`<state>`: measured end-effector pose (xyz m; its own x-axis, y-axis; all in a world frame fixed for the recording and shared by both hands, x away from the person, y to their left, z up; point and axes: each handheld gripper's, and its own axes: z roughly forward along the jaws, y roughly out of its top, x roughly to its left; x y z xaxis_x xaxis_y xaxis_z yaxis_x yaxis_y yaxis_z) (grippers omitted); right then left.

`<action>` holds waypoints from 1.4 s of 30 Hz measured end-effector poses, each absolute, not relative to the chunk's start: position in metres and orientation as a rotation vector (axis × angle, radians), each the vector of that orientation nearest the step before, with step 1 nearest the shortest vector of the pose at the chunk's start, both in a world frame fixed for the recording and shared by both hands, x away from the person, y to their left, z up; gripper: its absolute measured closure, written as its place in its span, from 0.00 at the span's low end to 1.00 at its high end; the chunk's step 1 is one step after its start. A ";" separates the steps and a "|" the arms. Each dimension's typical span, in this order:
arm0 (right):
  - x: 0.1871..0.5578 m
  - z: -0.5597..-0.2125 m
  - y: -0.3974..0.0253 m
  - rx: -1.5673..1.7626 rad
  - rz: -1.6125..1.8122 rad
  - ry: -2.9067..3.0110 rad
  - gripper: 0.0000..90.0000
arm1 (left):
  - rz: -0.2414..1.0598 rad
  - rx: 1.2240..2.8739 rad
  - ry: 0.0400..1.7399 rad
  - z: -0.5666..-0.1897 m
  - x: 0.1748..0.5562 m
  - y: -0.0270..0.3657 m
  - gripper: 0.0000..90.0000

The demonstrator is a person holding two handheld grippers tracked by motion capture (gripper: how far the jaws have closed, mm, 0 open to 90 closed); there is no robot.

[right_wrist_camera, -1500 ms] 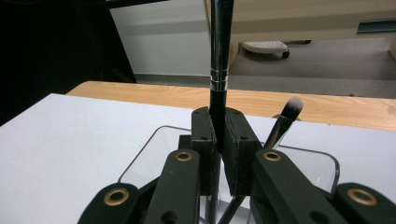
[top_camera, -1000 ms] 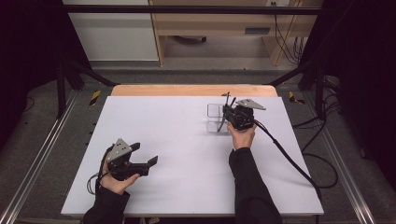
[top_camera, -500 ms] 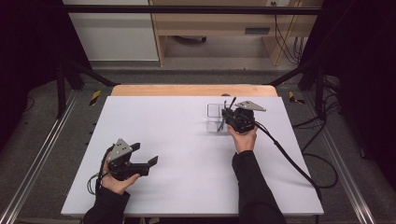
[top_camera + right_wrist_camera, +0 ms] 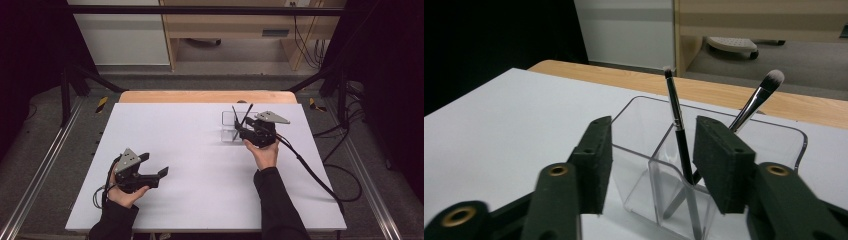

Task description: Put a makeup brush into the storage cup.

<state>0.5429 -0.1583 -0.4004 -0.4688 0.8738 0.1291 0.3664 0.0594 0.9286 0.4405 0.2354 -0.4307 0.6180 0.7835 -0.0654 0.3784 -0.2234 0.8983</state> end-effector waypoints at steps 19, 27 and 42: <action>0.500 -0.391 -0.169 1.176 1.409 1.943 0.13 | 0.506 1.824 0.945 -0.429 0.441 0.241 0.12; 0.482 -0.394 -0.177 1.170 1.417 1.947 0.09 | 0.502 1.823 0.948 -0.430 0.442 0.241 0.12; 0.453 -0.404 -0.198 1.153 1.412 1.945 0.07 | 0.493 1.818 0.956 -0.430 0.442 0.244 0.12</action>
<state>0.4532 -0.1979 -0.4040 -0.5355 0.8387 0.0986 0.3533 0.1165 0.9282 0.4423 0.2444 -0.4301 0.6069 0.7904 -0.0833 0.3904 -0.2052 0.8975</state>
